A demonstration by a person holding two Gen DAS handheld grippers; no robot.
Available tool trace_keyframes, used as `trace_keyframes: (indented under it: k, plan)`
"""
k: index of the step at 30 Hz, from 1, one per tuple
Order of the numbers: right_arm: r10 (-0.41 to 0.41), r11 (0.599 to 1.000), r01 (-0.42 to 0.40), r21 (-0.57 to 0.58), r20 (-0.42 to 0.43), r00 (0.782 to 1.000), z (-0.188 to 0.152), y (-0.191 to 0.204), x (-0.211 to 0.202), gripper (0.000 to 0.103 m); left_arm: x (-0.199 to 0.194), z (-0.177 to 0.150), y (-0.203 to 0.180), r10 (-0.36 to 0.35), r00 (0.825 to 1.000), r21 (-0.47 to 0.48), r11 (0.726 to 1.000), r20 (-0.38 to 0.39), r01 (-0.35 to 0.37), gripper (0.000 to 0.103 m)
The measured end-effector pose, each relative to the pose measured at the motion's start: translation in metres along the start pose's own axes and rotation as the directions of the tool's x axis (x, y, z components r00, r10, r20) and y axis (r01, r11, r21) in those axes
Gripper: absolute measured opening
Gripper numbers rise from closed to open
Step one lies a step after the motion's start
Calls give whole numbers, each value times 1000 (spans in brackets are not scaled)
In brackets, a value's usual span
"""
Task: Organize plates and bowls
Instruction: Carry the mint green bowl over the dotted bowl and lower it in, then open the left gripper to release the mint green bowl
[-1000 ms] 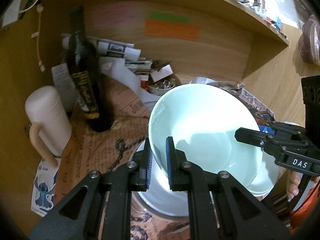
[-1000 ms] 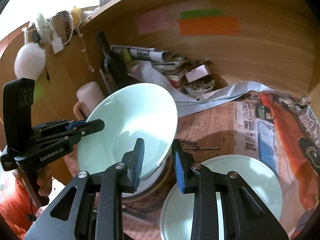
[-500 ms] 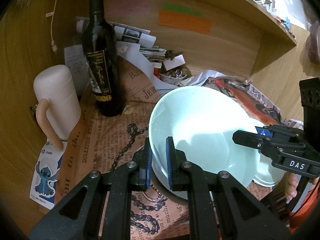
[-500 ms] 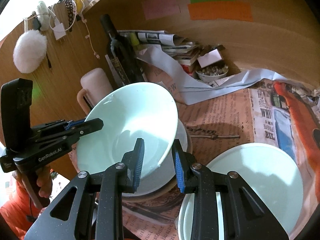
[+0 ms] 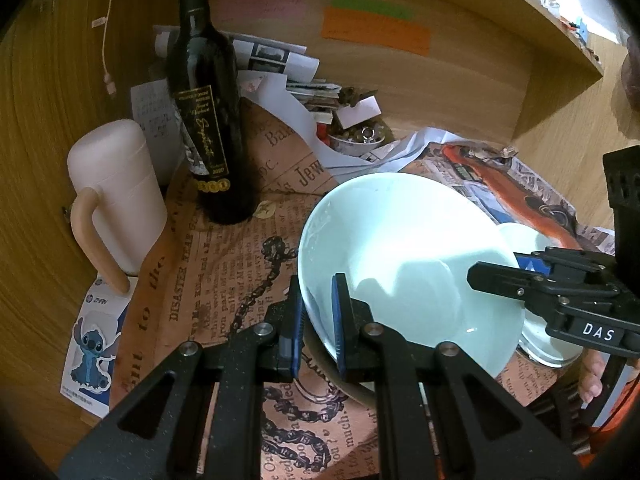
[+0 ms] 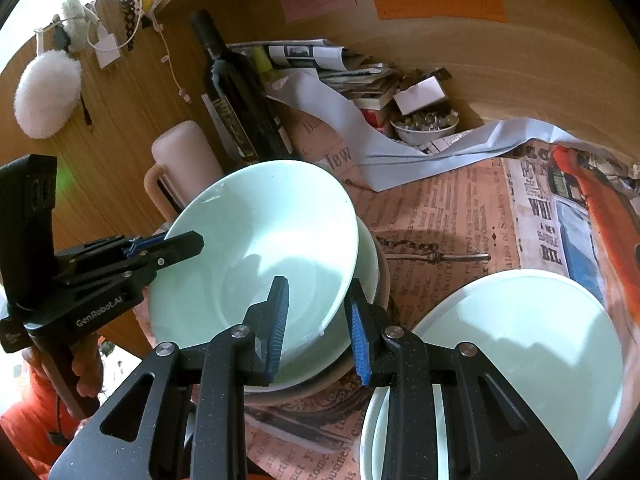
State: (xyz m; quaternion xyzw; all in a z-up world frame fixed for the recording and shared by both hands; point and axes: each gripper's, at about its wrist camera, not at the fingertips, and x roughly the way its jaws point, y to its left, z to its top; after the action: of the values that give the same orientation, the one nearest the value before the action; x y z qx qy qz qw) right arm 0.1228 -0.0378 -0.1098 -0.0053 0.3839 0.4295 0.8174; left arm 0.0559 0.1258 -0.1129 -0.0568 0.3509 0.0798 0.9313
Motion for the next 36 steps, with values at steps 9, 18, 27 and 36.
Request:
trace_keyframes:
  k: [9, 18, 27, 36]
  plan:
    - [-26, 999, 26, -38, 2, 1000, 0, 5, 2, 27, 2, -2, 0, 16, 1000, 24, 1000, -3, -16, 12]
    - [-66, 994, 67, -90, 13, 998, 0, 10, 2, 28, 8, -6, 0, 11, 1000, 31, 999, -25, -10, 12]
    - [-120, 981, 124, -149, 35, 992, -1, 18, -1, 30, 6, -8, 1, 12, 1000, 33, 999, -23, -12, 12]
    - [-104, 986, 107, -129, 28, 994, 1, 17, -2, 32, 5, -10, 1, 11, 1000, 37, 999, -21, -10, 12]
